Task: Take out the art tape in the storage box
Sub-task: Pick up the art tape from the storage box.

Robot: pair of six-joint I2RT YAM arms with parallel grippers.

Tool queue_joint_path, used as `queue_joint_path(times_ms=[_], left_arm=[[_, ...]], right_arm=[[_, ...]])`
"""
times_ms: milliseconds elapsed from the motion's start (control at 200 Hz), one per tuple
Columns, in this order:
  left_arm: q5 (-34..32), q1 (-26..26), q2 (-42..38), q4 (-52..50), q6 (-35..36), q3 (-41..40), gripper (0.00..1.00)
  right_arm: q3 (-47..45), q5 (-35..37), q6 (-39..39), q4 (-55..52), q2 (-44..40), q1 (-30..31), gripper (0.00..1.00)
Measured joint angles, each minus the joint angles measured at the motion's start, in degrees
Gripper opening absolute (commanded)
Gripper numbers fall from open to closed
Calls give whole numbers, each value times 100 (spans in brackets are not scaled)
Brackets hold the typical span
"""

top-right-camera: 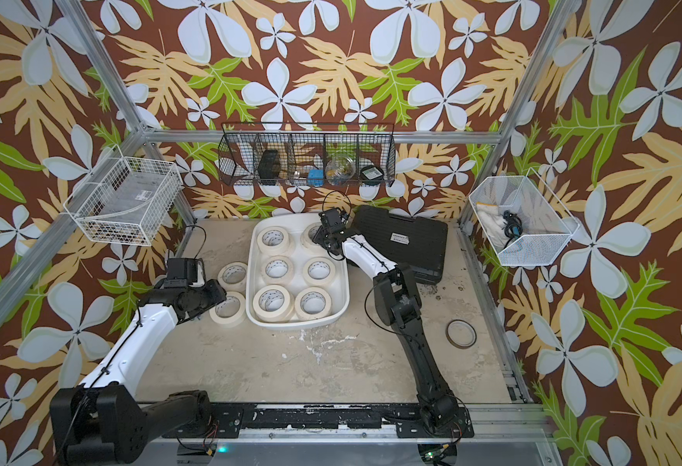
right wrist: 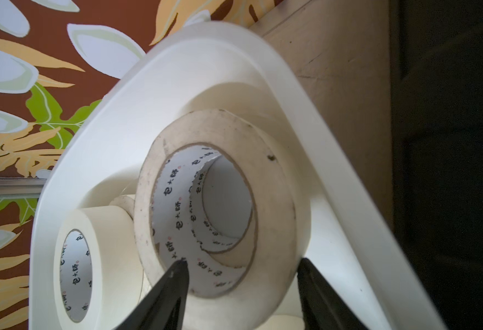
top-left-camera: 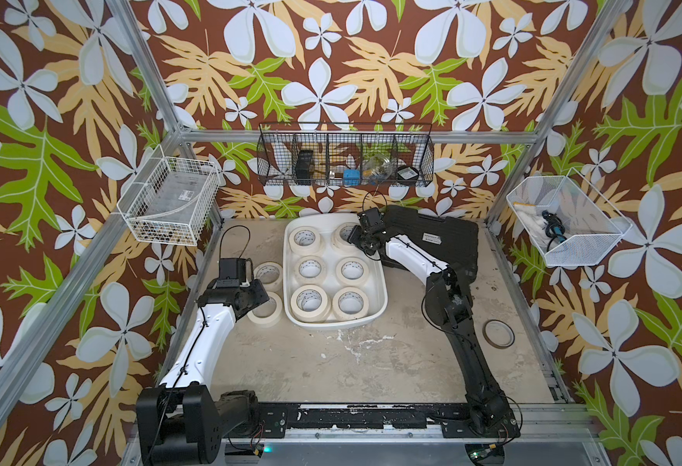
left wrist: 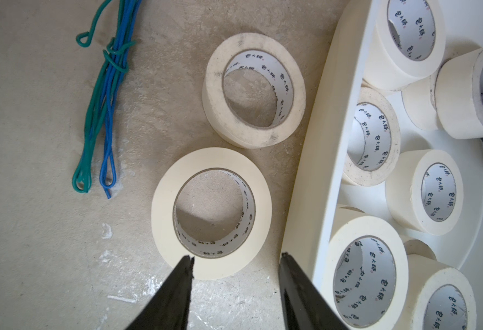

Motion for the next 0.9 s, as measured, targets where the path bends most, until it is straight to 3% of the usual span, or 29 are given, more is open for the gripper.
queue_joint_path(times_ms=[205,315,901], left_arm=[[2,0,4,35,4,-31,53],[13,0,42,42,4,-31,53],[155,0,28,105,4,4,53]], right_arm=[[28,-9,22,-31,59,13,54],[13,0,74,7,61,9,41],[-531,-39,-577,-39,-393,208,17]])
